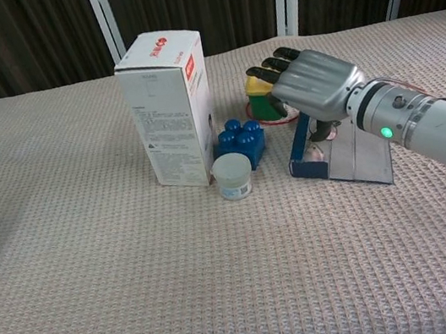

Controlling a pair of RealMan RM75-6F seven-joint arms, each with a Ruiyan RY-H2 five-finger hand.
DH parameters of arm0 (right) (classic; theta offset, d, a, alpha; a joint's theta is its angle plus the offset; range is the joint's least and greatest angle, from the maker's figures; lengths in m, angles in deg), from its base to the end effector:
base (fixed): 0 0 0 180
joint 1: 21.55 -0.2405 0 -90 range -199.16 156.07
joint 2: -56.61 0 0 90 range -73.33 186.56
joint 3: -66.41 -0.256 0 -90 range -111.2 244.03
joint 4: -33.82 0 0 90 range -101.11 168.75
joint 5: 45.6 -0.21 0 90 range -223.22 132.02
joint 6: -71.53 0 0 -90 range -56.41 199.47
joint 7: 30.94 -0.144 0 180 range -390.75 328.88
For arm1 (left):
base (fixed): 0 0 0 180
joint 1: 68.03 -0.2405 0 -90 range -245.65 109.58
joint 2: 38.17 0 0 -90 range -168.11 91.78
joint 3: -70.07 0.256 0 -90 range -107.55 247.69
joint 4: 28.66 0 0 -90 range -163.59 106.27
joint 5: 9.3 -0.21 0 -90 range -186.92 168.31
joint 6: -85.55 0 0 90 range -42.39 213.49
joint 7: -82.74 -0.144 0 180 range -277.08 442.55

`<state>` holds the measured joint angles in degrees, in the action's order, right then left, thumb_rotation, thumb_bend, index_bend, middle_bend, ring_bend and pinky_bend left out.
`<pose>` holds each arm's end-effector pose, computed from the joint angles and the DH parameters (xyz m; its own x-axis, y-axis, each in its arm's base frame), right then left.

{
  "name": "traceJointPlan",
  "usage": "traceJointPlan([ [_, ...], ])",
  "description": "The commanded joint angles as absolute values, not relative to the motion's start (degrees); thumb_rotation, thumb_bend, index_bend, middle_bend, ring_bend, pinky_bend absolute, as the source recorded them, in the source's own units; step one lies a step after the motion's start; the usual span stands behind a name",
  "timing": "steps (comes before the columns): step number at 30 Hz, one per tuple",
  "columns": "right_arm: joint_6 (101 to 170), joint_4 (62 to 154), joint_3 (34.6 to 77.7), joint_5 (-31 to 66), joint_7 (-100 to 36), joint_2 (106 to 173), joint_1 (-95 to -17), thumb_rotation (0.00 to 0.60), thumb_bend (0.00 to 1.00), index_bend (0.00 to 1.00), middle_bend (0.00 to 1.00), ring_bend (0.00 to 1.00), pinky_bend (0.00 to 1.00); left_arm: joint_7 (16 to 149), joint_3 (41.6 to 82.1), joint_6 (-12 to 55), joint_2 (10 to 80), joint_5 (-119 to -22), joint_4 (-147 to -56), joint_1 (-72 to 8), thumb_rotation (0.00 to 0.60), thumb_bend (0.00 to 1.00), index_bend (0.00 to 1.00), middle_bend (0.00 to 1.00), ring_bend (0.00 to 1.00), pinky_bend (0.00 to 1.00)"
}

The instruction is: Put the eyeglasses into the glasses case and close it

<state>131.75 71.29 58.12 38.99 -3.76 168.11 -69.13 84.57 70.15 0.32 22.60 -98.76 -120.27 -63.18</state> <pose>-0.1621 -0.3945 -0.0702 0.8281 0.2281 0.5121 -0.3876 -0.4270 0.8170 -0.3143 0.1704 0.1693 0.4383 0.0473 0.8976 0.8981 -0.0640 -0.4352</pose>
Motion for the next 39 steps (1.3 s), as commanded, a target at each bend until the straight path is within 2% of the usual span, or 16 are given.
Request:
traceJointPlan([
  [1, 132.0, 70.6, 58.1, 39.2, -3.6, 168.9, -69.7, 0.600, 0.22, 0.61, 0.07, 0.00, 0.00, 84.6, 70.2, 0.3, 22.6, -98.8, -120.3, -63.2, 0.600, 0.45, 0.00, 0.00, 0.00, 0.03],
  [9, 132.7, 69.1, 57.2, 38.7, -3.5, 170.7, -70.6, 0.600, 0.22, 0.61, 0.07, 0.00, 0.00, 84.2, 70.3, 0.7, 22.7, -99.0, -120.3, -63.0, 0.600, 0.45, 0.00, 0.00, 0.00, 0.03],
  [12, 133.2, 70.0, 57.0, 38.3, -3.8, 170.2, -70.1, 0.600, 0.22, 0.57, 0.07, 0.00, 0.00, 83.8, 70.4, 0.8, 22.7, -99.2, -120.4, -63.0, 0.600, 0.45, 0.00, 0.00, 0.00, 0.03],
  [18, 137.1, 77.6, 59.0, 39.5, -3.4, 164.0, -66.3, 0.600, 0.22, 0.49, 0.07, 0.00, 0.00, 83.5, 70.5, 0.8, 22.9, -99.2, -120.3, -62.9, 0.600, 0.45, 0.00, 0.00, 0.00, 0.03],
  [23, 140.4, 85.3, 62.3, 41.9, -5.5, 157.0, -62.3, 0.600, 0.22, 0.48, 0.07, 0.00, 0.00, 83.3, 70.5, 0.5, 23.0, -99.5, -120.4, -63.0, 0.600, 0.45, 0.00, 0.00, 0.00, 0.03],
  [26, 141.9, 86.4, 65.1, 44.4, -10.0, 154.0, -60.5, 0.600, 0.22, 0.50, 0.07, 0.00, 0.00, 83.3, 70.4, 0.3, 23.0, -99.6, -120.5, -63.0, 0.600, 0.45, 0.00, 0.00, 0.00, 0.03],
  [32, 144.9, 78.4, 70.7, 50.4, -21.2, 152.9, -58.3, 0.600, 0.22, 0.53, 0.07, 0.00, 0.00, 83.4, 70.3, 0.5, 23.1, -99.4, -120.4, -62.9, 0.600, 0.45, 0.00, 0.00, 0.00, 0.03],
  [39, 145.7, 65.6, 73.2, 53.5, -30.9, 156.6, -58.1, 0.600, 0.29, 0.52, 0.07, 0.00, 0.00, 82.6, 70.3, 0.9, 23.4, -99.3, -120.4, -62.7, 0.600, 0.45, 0.00, 0.00, 0.00, 0.03],
])
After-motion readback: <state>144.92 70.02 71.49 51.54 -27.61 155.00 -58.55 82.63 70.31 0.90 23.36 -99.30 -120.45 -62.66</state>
